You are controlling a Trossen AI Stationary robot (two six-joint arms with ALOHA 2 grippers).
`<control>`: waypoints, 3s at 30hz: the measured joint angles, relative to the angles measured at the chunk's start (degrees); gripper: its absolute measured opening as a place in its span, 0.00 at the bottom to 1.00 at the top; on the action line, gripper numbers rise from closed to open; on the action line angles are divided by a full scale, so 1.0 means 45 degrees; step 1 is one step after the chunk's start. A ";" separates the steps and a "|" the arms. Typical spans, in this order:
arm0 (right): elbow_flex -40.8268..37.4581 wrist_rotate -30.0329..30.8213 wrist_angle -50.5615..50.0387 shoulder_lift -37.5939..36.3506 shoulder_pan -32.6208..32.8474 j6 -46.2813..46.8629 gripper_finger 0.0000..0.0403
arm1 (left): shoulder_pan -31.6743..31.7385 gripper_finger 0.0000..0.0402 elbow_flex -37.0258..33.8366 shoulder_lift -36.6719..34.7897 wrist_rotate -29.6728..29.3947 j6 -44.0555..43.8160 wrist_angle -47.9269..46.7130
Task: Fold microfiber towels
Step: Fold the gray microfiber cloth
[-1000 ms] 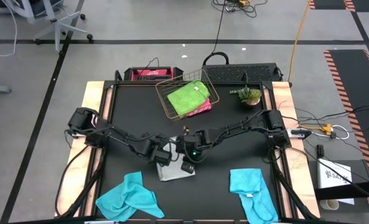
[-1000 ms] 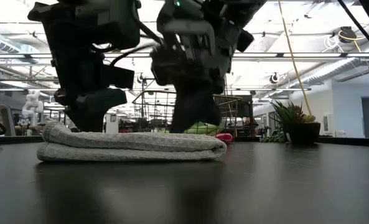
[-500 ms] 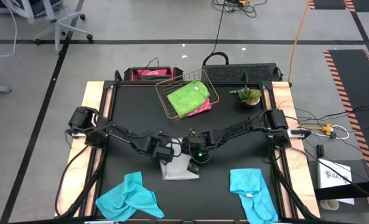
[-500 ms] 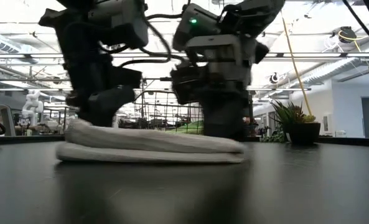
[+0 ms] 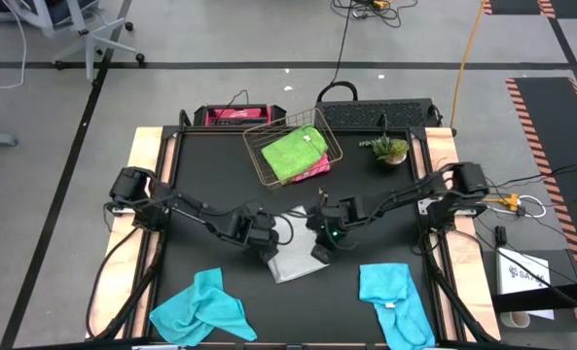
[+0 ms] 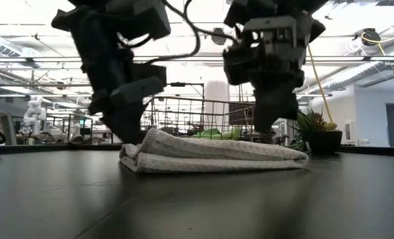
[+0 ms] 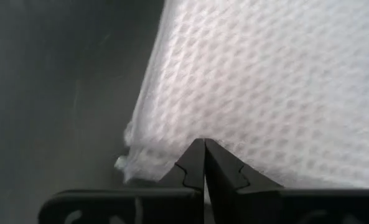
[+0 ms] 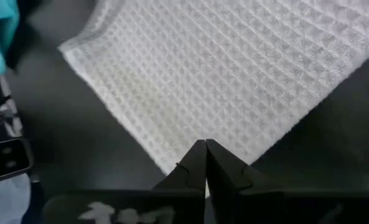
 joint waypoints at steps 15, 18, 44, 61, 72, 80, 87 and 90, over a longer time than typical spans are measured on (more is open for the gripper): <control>-0.2035 0.0404 0.3704 -0.0526 0.1541 0.2711 0.00 | 0.0277 0.01 0.0904 -0.0029 -0.0647 0.1148 -0.0013; -0.2035 0.0649 0.3797 -0.0204 0.1681 0.2702 0.00 | 0.0296 0.03 0.0909 0.0063 -0.0556 0.1342 0.0236; -0.2049 0.2772 -0.0511 -0.1700 -0.1256 -0.5073 0.00 | -0.0083 0.04 0.0909 0.0476 0.0604 0.0639 0.0547; -0.2011 0.2675 0.3472 -0.1399 0.0959 -0.1670 0.00 | 0.0369 0.03 0.0909 0.0457 0.0471 0.1017 0.0450; -0.2011 0.1771 0.6653 0.1501 0.1112 -0.0387 0.00 | 0.0539 0.05 0.0909 0.0452 0.0563 0.1003 0.0309; -0.1962 -0.0233 0.3781 0.1102 0.1360 -0.0856 0.00 | 0.0539 0.05 0.0909 0.0452 0.1285 0.0943 0.0357; -0.2064 0.0362 0.1317 -0.0550 0.1245 -0.1101 0.00 | 0.0626 0.05 0.0909 0.0442 0.3411 -0.0673 0.0487; -0.2025 0.1042 0.1107 -0.1508 0.1209 -0.0452 0.00 | 0.0739 0.05 0.0909 0.0442 0.4406 -0.1728 0.0724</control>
